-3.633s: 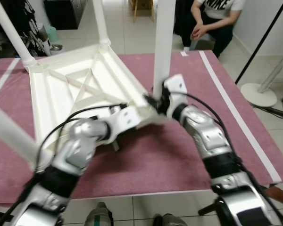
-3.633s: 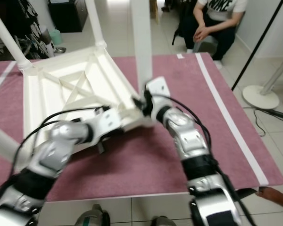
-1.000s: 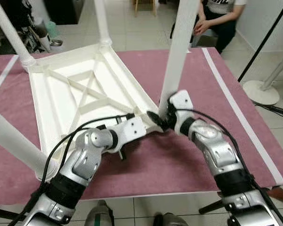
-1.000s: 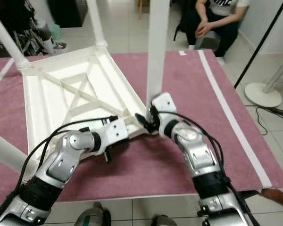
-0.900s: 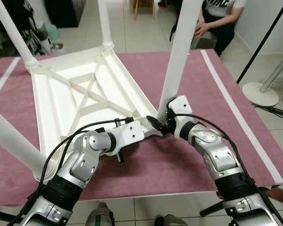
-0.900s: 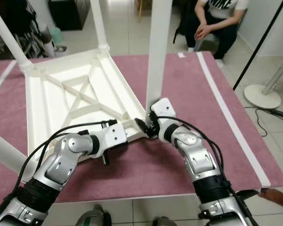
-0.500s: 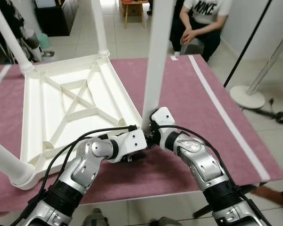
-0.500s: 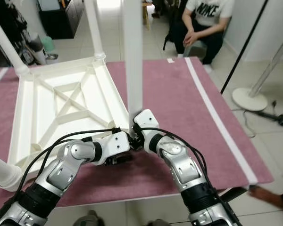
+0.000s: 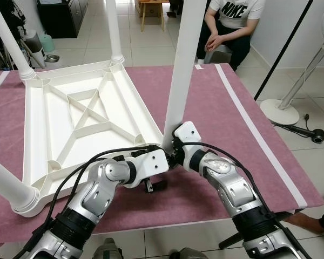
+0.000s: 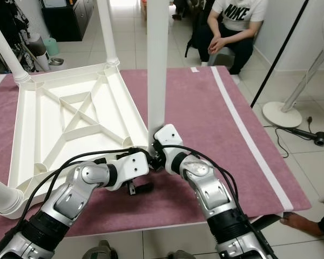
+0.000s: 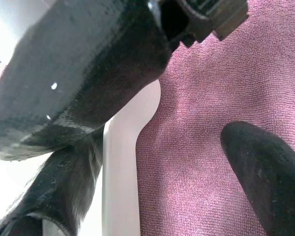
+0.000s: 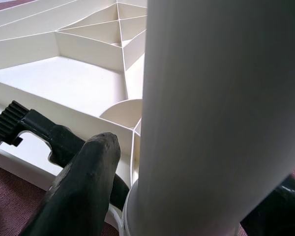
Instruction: Building children table
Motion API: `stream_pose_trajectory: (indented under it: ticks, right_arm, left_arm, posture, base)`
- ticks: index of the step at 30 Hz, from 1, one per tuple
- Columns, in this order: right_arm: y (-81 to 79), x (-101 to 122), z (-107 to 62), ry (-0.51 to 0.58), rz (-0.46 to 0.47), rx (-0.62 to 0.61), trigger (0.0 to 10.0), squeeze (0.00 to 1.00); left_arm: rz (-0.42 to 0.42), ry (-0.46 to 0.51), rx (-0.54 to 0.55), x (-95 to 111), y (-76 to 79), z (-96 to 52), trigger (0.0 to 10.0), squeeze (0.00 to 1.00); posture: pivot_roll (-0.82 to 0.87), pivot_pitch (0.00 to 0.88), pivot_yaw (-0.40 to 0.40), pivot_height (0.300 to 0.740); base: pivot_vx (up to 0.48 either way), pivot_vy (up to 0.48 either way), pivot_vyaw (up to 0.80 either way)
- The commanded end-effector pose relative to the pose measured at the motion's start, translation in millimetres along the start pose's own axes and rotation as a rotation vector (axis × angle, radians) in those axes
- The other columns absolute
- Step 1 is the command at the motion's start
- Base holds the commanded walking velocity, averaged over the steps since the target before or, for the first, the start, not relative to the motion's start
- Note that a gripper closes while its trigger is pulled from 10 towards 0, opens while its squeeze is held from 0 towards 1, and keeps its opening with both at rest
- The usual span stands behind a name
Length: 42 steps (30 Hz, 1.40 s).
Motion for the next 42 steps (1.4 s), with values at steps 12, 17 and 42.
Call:
stream_pose_trajectory:
  ticks: [12,17,42]
  right_arm:
    - [-26.9,-11,8.5,-0.048,0.019,0.132,10.0,0.00]
    - [-26.9,-11,8.5,-0.048,0.019,0.132,10.0,0.00]
    - [-24.2,3,6.8,0.026,0.018,0.135,10.0,0.00]
  left_arm:
    - [0.022,0.011,0.060,7,-9.5,-0.2,10.0,1.00]
    - [0.022,0.011,0.060,7,-9.5,-0.2,10.0,1.00]
    - [-0.006,-0.001,0.182,2,-33.2,-18.1,10.0,0.00]
  posture:
    - [0.08,0.000,0.067,0.740]
    - [0.08,0.000,0.067,0.740]
    - [0.07,0.000,0.000,0.740]
  base:
    - [0.000,0.000,0.00]
    - [0.000,0.000,0.00]
    - [0.000,0.000,0.00]
Point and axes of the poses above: a point about 5 cm out from each wrist's last joint towards the gripper, its own z axis pointing out of the wrist towards the gripper, its own x axis along the axis of the wrist's last joint, y = z × x, the point moved 1 cm from there along z, pointing out of the wrist towards the gripper, and after that the axes turned 14 degrees about z, right-handed, at the moved point
